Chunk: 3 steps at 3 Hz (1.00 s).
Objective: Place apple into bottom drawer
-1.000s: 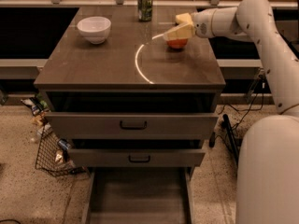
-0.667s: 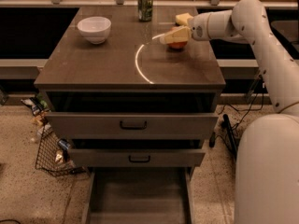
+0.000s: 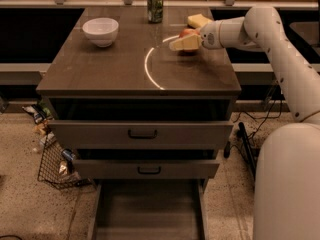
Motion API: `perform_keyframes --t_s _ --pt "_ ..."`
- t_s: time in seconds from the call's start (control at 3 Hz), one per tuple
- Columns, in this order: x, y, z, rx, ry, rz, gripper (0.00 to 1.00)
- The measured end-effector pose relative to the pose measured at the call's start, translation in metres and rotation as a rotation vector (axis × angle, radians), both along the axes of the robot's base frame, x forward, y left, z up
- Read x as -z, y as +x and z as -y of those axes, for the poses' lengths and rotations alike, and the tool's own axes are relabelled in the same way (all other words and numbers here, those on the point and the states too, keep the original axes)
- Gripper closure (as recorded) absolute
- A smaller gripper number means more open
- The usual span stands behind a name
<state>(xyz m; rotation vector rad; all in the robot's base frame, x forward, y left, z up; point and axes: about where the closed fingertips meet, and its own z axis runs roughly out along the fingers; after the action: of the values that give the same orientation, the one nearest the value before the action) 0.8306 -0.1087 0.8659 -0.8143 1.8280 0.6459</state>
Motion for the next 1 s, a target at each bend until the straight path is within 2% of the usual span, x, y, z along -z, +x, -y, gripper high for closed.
perform_keyframes --t_s 0.33,0.67,1.0 --pt "0.003 -0.005 -0.003 -0.006 0.033 0.000 0.41" --pt "-0.001 -0.014 0.000 -0.004 0.068 0.029 0.65" --pt "-0.039 -0.044 0.013 -0.028 0.053 0.151 0.87"
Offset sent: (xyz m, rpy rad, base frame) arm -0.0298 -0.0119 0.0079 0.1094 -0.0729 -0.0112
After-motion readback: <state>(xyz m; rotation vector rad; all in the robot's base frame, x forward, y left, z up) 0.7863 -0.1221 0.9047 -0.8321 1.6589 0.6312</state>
